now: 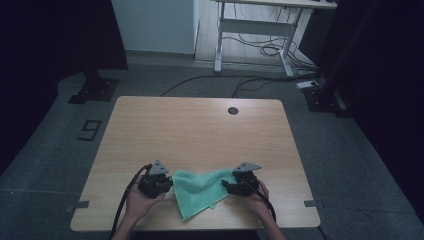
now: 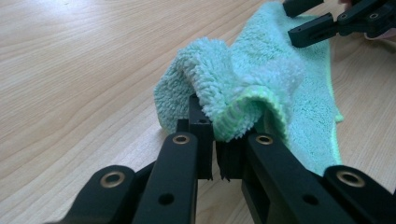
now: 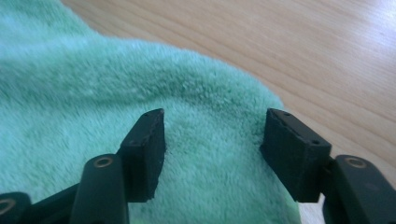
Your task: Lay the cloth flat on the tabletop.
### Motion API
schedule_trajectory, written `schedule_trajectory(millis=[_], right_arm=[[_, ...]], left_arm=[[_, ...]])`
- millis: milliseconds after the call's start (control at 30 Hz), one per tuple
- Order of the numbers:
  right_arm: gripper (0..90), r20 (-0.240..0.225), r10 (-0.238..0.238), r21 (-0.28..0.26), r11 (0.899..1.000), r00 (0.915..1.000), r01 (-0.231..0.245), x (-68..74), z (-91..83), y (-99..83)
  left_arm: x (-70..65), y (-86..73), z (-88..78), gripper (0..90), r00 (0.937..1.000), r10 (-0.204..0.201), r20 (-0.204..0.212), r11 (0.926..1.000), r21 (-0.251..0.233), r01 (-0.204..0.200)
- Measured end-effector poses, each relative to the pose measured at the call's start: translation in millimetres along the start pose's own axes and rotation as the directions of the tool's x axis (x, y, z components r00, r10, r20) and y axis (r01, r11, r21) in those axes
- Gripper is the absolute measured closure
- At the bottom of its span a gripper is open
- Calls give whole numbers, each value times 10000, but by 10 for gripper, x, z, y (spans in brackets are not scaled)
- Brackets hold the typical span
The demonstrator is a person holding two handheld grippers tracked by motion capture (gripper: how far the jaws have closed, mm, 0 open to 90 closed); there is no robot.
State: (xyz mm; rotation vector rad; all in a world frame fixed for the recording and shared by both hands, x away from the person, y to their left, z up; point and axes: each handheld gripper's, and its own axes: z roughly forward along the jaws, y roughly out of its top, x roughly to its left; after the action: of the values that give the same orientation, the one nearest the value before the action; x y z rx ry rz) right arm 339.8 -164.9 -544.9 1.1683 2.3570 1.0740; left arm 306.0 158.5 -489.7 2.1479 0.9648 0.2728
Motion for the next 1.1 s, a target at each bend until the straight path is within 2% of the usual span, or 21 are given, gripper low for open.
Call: schedule_trajectory(millis=[67, 133, 167, 200, 300, 433, 467, 533, 600, 667, 733, 833, 867, 900, 1033, 1067, 1100], right_arm=[[504, 129, 71, 30, 10000, 9999, -72, -2, -2, -17], [660, 358, 63, 91, 9999, 9993, -67, -13, -25, -19], [660, 358, 63, 91, 9999, 9993, -67, -13, -25, -19], [789, 220, 195, -35, 9998, 9996, -194, -38, -57, -7], [892, 96, 239, -415, 9989, 9997, -235, -73, -133, 46], [886, -249, 412, -557, 9975, 9988, -425, -153, -200, 130], [727, -372, 611, -391, 9973, 9974, -625, -171, -197, 131], [543, -235, 621, -356, 9974, 9978, -629, -147, -170, 102], [472, -346, 746, -125, 9971, 9966, -751, -121, -118, 60], [446, -337, 697, 34, 9976, 9970, -696, -90, -77, 18], [493, -352, 572, 191, 9982, 9977, -565, -59, -51, -11], [693, -7, 338, 211, 9992, 9994, -338, -45, -58, -25], [783, -89, 379, 241, 9990, 9992, -376, -61, -63, -25], [835, -195, 450, 288, 9986, 9988, -444, -81, -68, -25], [865, -333, 563, 49, 9984, 9979, -562, -135, -119, -4], [868, -343, 633, -417, 9970, 9974, -647, -170, -221, 55], [868, -343, 633, -417, 9970, 9974, -647, -170, -221, 55]], left_arm=[[12, -2, -16, 856, 10000, -26, -66, 10000, -37, 26], [22, -5, -26, 856, 9999, -43, -122, 10000, -79, 42], [22, -5, -26, 856, 9999, -43, -122, 10000, -79, 42], [36, -5, -32, 857, 9997, -103, -218, 9998, -170, 100], [84, 18, -45, 857, 9991, -193, -385, 9993, -325, 180], [108, 67, -71, 857, 9988, -245, -429, 9987, -466, 225], [103, 73, -75, 857, 9989, -202, -428, 9987, -471, 182], [94, 66, -67, 857, 9989, -163, -431, 9990, -418, 145], [93, 51, -54, 857, 9989, -198, -434, 9991, -380, 181], [96, 37, -50, 857, 9988, -224, -436, 9991, -369, 208], [103, 31, -51, 857, 9986, -248, -467, 9990, -376, 231], [125, 33, -68, 857, 9982, -290, -530, 9987, -430, 267], [132, 35, -75, 857, 9981, -299, -542, 9986, -446, 275], [135, 37, -82, 857, 9979, -301, -568, 9985, -477, 274], [147, 42, -108, 857, 9974, -310, -645, 9980, -577, 273], [159, 53, -136, 857, 9969, -337, -717, 9972, -689, 288], [159, 53, -136, 857, 9969, -337, -717, 9972, -689, 288]])
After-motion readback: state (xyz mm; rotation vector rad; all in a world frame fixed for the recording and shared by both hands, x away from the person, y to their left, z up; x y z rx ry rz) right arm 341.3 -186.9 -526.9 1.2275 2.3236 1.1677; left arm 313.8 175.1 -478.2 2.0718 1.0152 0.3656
